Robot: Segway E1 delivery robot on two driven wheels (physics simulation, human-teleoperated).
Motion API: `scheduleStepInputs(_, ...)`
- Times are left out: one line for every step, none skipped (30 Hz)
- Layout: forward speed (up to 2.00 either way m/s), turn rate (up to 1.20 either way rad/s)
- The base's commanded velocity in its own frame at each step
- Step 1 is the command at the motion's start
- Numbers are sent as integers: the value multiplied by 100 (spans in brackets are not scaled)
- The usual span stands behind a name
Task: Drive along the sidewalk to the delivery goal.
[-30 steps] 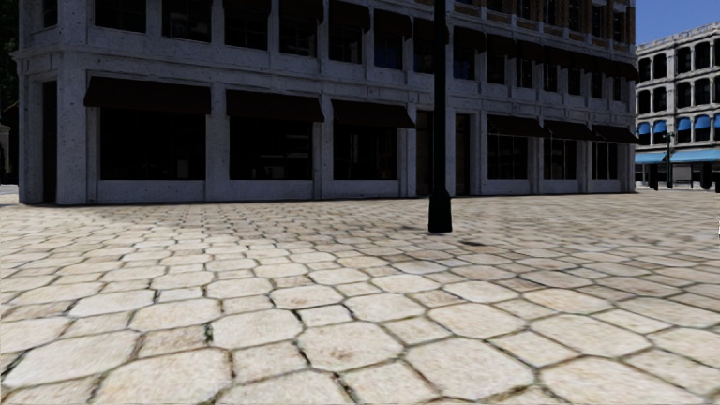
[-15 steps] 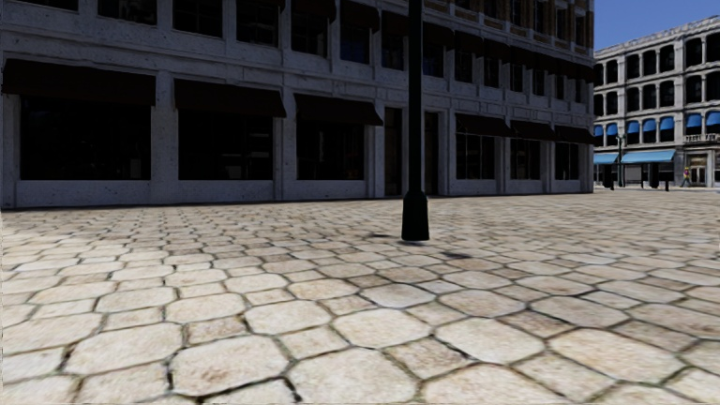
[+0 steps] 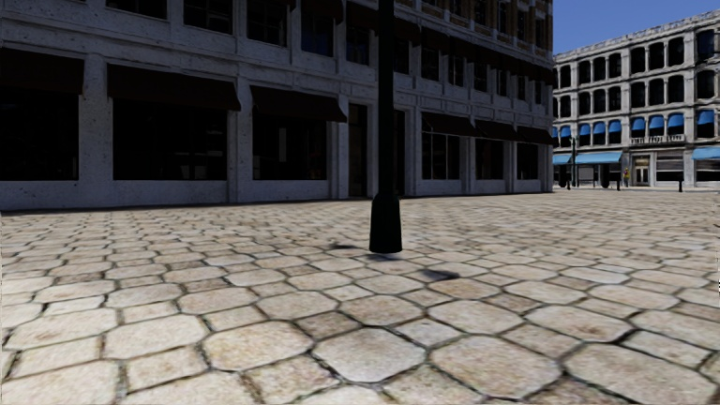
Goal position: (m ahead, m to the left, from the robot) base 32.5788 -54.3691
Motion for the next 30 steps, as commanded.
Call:
scheduleStepInputs(167,-59)
scheduleStepInputs(167,-59)
scheduleStepInputs(167,-59)
scheduleStepInputs(167,-59)
scheduleStepInputs(167,-59)
scheduleStepInputs(167,-59)
scheduleStepInputs(167,-59)
scheduleStepInputs(167,-59)
scheduleStepInputs(167,-59)
scheduleStepInputs(167,-59)
scheduleStepInputs(167,-59)
scheduleStepInputs(167,-59)
scheduleStepInputs(167,-59)
scheduleStepInputs(167,-59)
scheduleStepInputs(167,-59)
scheduleStepInputs(167,-59)
scheduleStepInputs(167,-59)
scheduleStepInputs(167,-59)
scheduleStepInputs(167,-59)
scheduleStepInputs(167,-59)
scheduleStepInputs(167,-59)
scheduleStepInputs(167,-59)
scheduleStepInputs(167,-59)
scheduleStepInputs(167,-59)
scheduleStepInputs(167,-59)
scheduleStepInputs(167,-59)
scheduleStepInputs(167,-59)
scheduleStepInputs(167,-59)
scheduleStepInputs(167,-59)
scheduleStepInputs(167,-59)
